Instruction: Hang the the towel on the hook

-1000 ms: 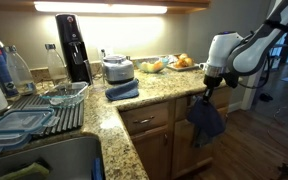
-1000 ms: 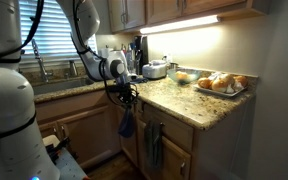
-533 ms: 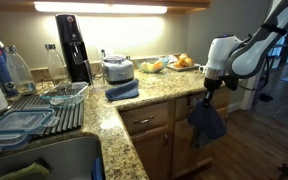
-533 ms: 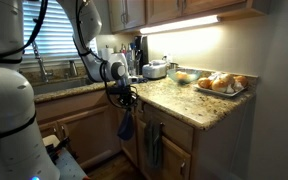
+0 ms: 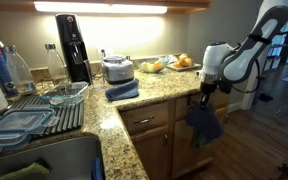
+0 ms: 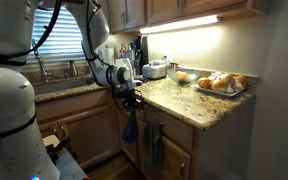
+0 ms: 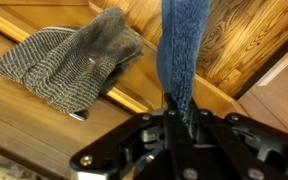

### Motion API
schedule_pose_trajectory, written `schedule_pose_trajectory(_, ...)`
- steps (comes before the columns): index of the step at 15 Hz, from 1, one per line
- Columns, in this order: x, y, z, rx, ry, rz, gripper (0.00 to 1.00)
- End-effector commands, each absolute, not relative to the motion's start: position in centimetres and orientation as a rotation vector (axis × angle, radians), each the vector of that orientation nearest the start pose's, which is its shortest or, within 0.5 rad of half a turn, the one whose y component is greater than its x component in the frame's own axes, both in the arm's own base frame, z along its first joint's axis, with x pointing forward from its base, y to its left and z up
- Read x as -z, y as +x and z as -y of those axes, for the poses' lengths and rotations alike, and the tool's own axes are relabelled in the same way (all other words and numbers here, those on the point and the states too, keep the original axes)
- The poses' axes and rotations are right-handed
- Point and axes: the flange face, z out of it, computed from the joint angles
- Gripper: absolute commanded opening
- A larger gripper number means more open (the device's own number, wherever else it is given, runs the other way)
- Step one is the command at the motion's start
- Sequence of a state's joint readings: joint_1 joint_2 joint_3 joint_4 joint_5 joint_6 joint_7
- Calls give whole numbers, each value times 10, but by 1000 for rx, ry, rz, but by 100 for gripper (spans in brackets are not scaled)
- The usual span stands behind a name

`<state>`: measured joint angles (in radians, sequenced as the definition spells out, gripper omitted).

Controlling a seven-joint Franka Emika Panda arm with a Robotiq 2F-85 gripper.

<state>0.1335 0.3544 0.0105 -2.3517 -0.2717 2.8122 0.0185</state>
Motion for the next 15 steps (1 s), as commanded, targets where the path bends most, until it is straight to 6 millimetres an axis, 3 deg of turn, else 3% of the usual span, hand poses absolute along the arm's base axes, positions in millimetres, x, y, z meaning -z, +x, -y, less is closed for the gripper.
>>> schedule_pose_trajectory(1, -190, 522, -91, 218, -3164, 614, 4)
schedule_pose_trajectory(9, -161, 532, -94, 167, -3167, 637, 4)
schedule_pose_trajectory(15, -157, 549, -87, 193, -3184, 640, 4)
